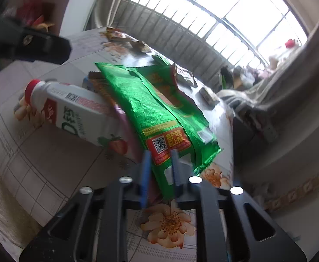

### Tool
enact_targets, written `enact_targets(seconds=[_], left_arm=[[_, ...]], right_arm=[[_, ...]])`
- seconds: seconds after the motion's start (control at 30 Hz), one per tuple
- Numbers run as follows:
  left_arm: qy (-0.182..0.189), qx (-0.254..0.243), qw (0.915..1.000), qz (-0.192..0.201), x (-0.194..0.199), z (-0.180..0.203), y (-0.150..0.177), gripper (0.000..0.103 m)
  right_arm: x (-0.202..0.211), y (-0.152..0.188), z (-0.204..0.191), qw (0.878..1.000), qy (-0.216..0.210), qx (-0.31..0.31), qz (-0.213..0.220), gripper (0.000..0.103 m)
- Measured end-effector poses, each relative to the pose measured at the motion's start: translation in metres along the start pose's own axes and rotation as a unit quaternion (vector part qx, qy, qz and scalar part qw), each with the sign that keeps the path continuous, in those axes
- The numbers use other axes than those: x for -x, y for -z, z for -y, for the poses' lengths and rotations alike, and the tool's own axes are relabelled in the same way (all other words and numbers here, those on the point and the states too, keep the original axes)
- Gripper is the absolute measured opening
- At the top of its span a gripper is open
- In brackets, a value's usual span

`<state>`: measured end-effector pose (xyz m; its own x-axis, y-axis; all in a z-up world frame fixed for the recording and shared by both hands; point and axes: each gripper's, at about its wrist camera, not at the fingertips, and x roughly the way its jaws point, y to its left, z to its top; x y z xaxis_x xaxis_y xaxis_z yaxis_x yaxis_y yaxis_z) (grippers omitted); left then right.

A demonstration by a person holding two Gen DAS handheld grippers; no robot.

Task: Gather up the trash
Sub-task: 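Grasp the green snack bag with the right gripper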

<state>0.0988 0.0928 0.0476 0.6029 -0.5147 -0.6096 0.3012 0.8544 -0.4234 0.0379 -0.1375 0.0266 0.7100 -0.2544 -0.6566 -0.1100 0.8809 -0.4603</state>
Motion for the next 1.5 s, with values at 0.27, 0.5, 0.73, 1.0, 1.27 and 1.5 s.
enact_targets(seconds=[0.27,0.5,0.73,1.0,1.27,1.5], left_arm=[[0.043,0.033,0.9982,-0.025,-0.018,-0.004,-0.013,0.074],[0.083,0.123,0.9844,-0.094,-0.050,-0.016,-0.023,0.057],[0.123,0.163,0.9709,-0.124,-0.064,-0.009,-0.027,0.053],[0.151,0.143,0.9714,-0.114,-0.066,0.023,-0.028,0.053],[0.111,0.049,0.9866,-0.109,-0.077,0.069,-0.024,0.034],[0.036,-0.003,0.9927,-0.115,-0.060,0.069,-0.019,0.032]], right_arm=[[-0.015,-0.002,0.054,0.988,-0.055,-0.145,-0.016,0.000],[-0.020,0.002,0.073,0.966,-0.125,-0.225,-0.015,0.003],[-0.042,0.000,0.089,0.944,-0.185,-0.274,0.004,0.051],[-0.087,0.007,0.086,0.912,-0.265,-0.310,-0.035,0.042],[-0.089,0.012,0.090,0.900,-0.288,-0.325,-0.033,0.037],[-0.089,0.013,0.089,0.903,-0.285,-0.321,-0.034,0.037]])
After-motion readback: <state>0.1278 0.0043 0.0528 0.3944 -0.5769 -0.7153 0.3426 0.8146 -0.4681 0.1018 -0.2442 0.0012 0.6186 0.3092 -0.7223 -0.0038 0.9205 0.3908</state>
